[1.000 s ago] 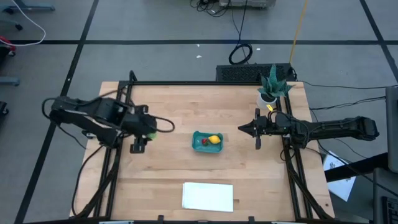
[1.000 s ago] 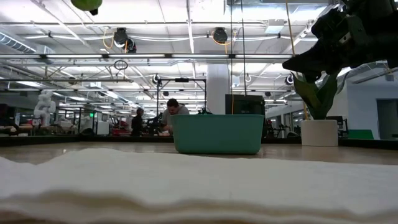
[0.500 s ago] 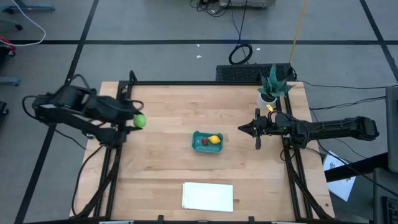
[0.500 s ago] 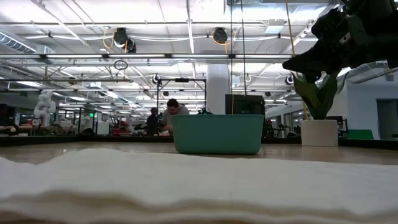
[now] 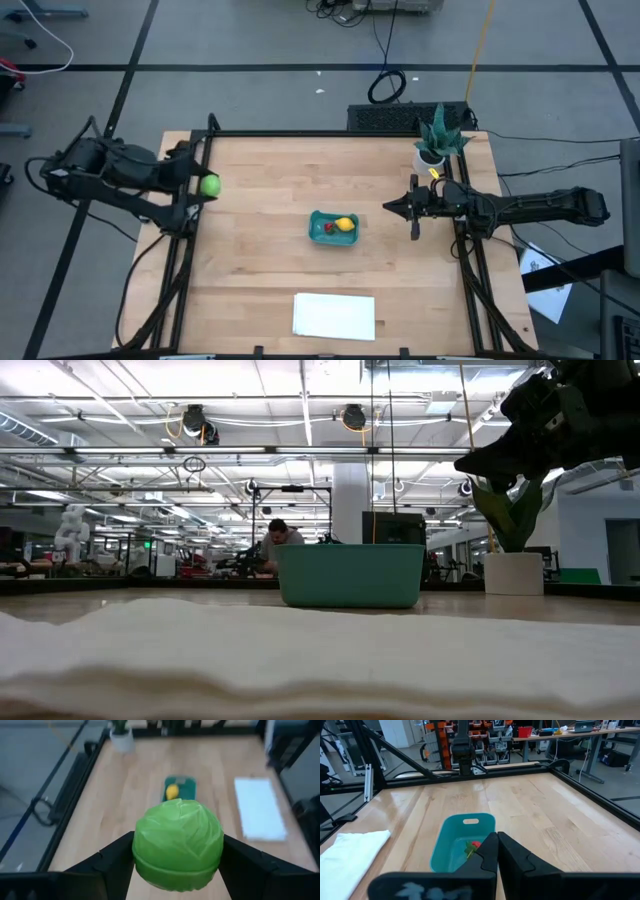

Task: Pick and placing Produce into tupperware
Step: Put the green cabbage into the blue bin

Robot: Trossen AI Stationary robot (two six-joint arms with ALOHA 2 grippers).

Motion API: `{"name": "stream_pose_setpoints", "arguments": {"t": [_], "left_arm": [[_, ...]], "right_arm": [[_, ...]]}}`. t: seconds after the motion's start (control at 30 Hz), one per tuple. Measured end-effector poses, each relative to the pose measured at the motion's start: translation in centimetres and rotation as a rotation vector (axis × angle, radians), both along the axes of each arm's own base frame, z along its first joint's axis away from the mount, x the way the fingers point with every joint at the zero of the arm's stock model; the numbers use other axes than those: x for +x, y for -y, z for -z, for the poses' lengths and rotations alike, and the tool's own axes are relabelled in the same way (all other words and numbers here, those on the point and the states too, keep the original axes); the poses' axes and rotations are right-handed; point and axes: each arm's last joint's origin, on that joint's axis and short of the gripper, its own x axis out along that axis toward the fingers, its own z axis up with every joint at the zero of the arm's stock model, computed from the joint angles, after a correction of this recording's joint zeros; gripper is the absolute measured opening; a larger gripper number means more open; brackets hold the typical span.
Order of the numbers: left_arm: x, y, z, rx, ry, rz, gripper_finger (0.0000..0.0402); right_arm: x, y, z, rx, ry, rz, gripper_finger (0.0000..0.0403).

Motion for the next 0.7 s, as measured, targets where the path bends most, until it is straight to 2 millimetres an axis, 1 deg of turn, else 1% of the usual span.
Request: {"name": "stream_pose_setpoints", "arguments": {"t": [0.13,0.2,0.37,0.6,0.7], "left_arm": [[-0.1,0.0,0.8,-0.021,0.099,0.003,0.0257],[0.2,0.0,1.4,-0.026,0.127,0.004,0.0257],[1.6,0.4,3.4,-0.029,0.162,0.029,0.0257],[4.1,0.9,6.6,-0.01,0.215,0.073,0.0257],[4.7,1.0,7.6,0.004,0.252,0.083,0.0257]], "right_arm": [[0.0,0.0,0.0,0.0,0.0,0.0,0.0],[0.0,0.0,0.0,0.0,0.001,0.0,0.0],[0.0,0.0,0.0,0.0,0.0,0.0,0.0],[0.0,0.0,0.0,0.0,0.0,0.0,0.0],[0.0,0.0,0.0,0.0,-0.002,0.0,0.0]]}}
